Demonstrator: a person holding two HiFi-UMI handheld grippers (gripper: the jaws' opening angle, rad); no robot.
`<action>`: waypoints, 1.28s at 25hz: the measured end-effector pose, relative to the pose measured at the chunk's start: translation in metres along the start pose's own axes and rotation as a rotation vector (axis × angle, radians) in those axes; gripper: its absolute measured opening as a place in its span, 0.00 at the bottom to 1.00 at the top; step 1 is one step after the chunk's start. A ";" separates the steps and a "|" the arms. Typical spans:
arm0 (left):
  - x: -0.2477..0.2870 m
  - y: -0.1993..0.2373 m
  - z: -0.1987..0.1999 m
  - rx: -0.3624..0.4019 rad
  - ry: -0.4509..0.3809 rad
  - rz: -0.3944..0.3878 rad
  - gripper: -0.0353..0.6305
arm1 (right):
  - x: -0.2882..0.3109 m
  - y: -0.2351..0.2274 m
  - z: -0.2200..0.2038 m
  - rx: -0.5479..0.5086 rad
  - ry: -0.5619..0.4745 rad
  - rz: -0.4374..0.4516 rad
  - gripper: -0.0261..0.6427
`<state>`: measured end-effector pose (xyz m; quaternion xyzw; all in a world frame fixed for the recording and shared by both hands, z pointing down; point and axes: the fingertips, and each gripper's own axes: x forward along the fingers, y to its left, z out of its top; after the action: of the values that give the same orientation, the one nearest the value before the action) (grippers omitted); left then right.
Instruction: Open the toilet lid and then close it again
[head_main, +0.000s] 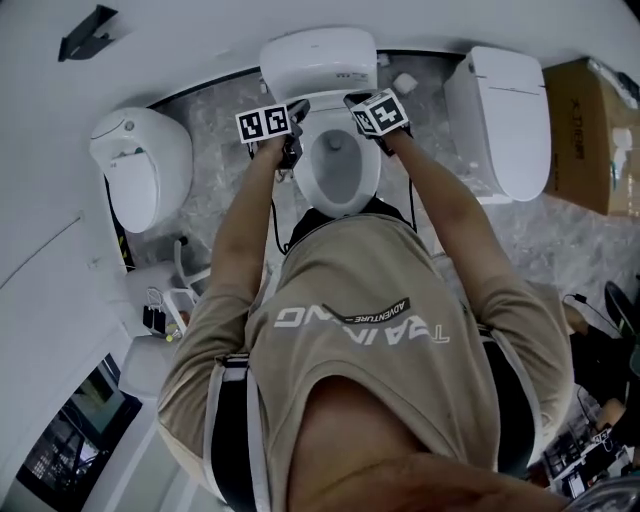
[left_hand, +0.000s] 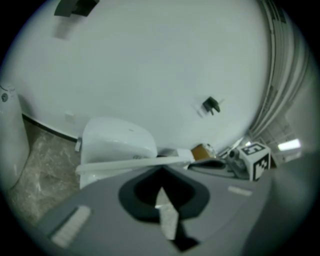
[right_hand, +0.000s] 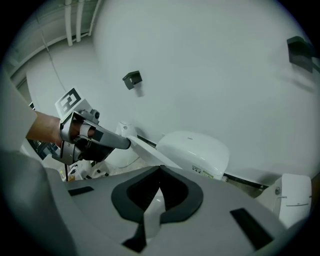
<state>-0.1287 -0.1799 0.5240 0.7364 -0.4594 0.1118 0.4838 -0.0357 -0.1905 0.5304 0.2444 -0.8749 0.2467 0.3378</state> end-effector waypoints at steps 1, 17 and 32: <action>0.001 0.002 0.004 0.000 0.002 0.002 0.06 | 0.002 -0.002 0.004 0.015 0.006 -0.002 0.05; 0.045 0.014 0.061 -0.010 0.027 -0.021 0.06 | 0.017 -0.055 0.060 0.098 0.041 -0.054 0.05; 0.066 0.037 0.103 0.006 0.027 -0.001 0.06 | 0.039 -0.070 0.088 0.103 0.065 -0.043 0.05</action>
<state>-0.1502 -0.3050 0.5346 0.7367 -0.4522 0.1228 0.4876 -0.0612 -0.3058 0.5197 0.2722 -0.8441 0.2917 0.3582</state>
